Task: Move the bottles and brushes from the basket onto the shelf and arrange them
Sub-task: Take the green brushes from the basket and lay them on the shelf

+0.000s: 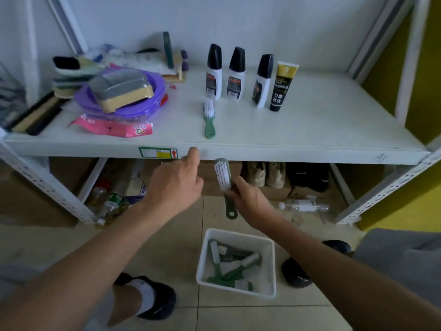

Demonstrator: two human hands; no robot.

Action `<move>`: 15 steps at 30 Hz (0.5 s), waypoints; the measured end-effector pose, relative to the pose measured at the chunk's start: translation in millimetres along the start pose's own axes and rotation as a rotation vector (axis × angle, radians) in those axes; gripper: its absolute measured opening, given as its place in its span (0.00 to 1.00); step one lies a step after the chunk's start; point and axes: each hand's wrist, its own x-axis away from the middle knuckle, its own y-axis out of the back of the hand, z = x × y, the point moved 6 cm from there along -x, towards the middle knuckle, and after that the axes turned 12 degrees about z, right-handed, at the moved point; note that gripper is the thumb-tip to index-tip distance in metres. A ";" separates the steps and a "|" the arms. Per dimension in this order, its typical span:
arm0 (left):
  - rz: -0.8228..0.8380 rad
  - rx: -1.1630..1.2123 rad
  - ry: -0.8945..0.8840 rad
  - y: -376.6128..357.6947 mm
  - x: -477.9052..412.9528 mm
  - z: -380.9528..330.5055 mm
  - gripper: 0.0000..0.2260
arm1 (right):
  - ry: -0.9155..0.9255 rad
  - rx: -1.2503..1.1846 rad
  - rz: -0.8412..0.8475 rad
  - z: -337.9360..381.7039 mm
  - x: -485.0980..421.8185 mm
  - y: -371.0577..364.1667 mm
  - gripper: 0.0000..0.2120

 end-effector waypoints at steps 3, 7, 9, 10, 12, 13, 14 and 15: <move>-0.050 0.020 0.018 13.5 -1.5 6.3 0.11 | 0.030 -0.040 -0.154 31.1 -11.8 43.8 0.09; -0.010 0.076 0.038 21.1 -1.9 6.3 0.11 | -0.007 -0.072 -0.287 55.5 -49.5 92.0 0.09; 0.033 0.143 0.040 21.4 -3.4 6.8 0.12 | -0.093 -0.075 -0.257 55.1 -78.2 106.9 0.10; 0.032 0.150 0.034 21.9 -4.4 7.1 0.12 | -0.134 -0.072 -0.234 53.1 -92.0 112.0 0.12; 0.008 0.117 0.018 23.8 -6.5 8.5 0.13 | -0.189 -0.029 -0.195 48.9 -116.1 118.4 0.15; -0.004 0.105 0.020 24.9 -7.5 10.6 0.13 | -0.209 0.018 -0.180 47.1 -126.8 120.1 0.16; -0.011 0.108 0.025 26.3 -8.2 13.1 0.13 | -0.230 0.067 -0.168 46.1 -135.7 121.3 0.17; -0.012 0.116 0.033 27.2 -8.8 15.9 0.13 | -0.250 0.104 -0.159 45.4 -143.3 122.1 0.18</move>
